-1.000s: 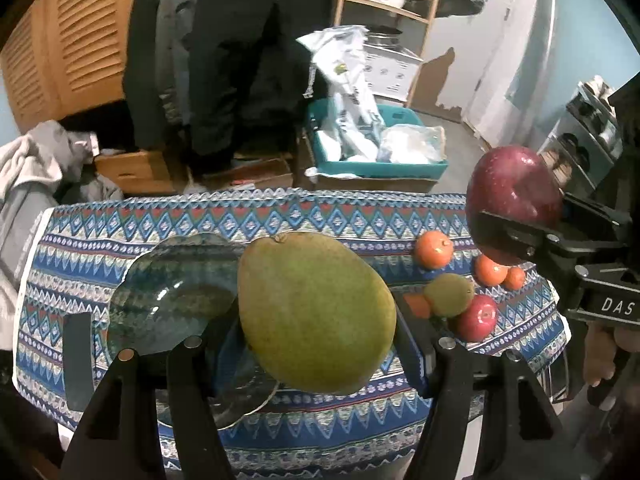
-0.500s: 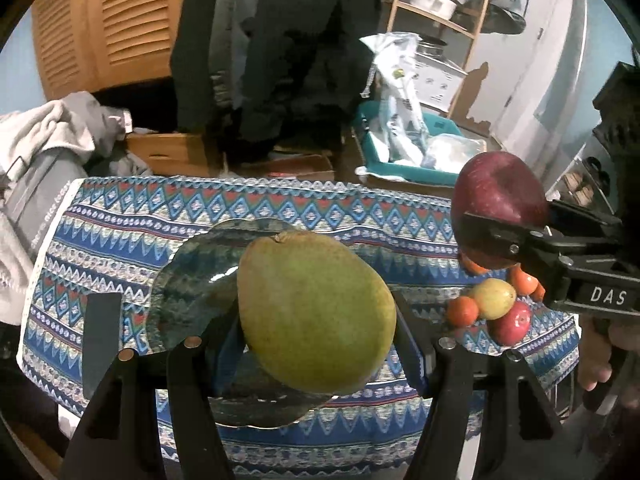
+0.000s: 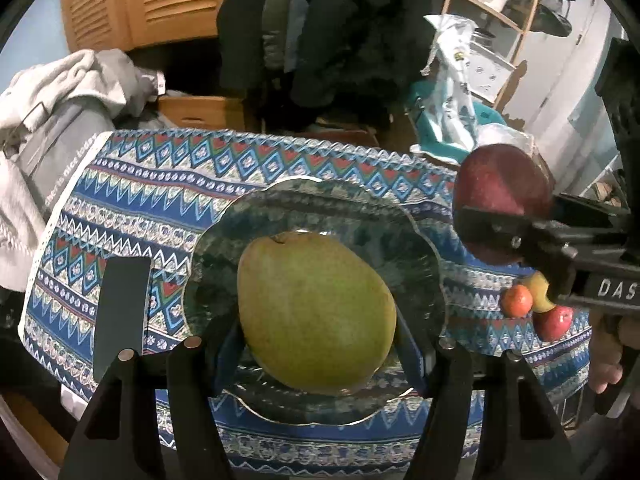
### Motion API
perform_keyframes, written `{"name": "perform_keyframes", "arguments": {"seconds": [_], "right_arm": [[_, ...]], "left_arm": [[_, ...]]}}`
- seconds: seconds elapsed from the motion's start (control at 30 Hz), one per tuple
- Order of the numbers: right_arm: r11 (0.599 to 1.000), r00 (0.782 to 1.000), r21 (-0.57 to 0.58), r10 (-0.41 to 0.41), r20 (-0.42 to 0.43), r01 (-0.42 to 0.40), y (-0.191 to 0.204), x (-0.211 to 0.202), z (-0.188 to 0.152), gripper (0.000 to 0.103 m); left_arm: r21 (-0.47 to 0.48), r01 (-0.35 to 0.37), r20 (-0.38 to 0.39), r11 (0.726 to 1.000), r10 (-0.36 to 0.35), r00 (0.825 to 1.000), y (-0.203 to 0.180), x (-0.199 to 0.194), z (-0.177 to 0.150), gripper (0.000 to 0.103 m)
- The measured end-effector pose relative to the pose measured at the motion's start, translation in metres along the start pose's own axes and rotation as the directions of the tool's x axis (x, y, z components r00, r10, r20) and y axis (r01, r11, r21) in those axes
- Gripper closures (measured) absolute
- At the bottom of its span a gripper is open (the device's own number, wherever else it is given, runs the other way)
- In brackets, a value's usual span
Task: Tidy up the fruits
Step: 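Lift and carry the pear with the left tool while the right tool carries the apple to the bowl, then lower the pear into the glass bowl and open the left tool while the right tool releases the apple there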
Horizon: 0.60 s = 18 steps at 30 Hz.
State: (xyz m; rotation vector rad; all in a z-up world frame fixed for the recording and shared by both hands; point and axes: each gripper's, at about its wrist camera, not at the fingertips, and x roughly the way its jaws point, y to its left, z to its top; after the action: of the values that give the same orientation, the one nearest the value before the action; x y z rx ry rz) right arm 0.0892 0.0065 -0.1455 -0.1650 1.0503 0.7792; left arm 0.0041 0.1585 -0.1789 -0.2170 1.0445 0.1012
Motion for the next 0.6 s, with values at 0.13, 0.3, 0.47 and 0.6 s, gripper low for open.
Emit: {"name": "perform_keyframes", "arguments": {"seconds": [0.13, 0.3, 0.47, 0.6], "right_arm": [[1.0, 0.999, 0.0, 0.02, -0.039, -0.02, 0.005, 0.019, -0.003, 0.029], [0.999, 0.996, -0.026, 0.02, -0.082, -0.022, 0.011, 0.039, -0.008, 0.029], [0.998, 0.991, -0.048, 0.021, -0.129, -0.027, 0.015, 0.059, -0.014, 0.029], [0.997, 0.986, -0.069, 0.003, -0.169, -0.015, 0.017, 0.075, -0.021, 0.029]], "left_arm": [[-0.011, -0.006, -0.023, 1.0, 0.005, 1.0, 0.009, 0.012, -0.005, 0.035], [-0.024, 0.0, -0.071, 1.0, -0.001, 0.997, 0.016, 0.033, -0.014, 0.035], [-0.014, -0.024, -0.103, 1.0, 0.023, 0.994, 0.018, 0.044, -0.023, 0.035], [-0.021, -0.029, -0.127, 0.999, 0.027, 0.992, 0.02, 0.052, -0.027, 0.035]]}}
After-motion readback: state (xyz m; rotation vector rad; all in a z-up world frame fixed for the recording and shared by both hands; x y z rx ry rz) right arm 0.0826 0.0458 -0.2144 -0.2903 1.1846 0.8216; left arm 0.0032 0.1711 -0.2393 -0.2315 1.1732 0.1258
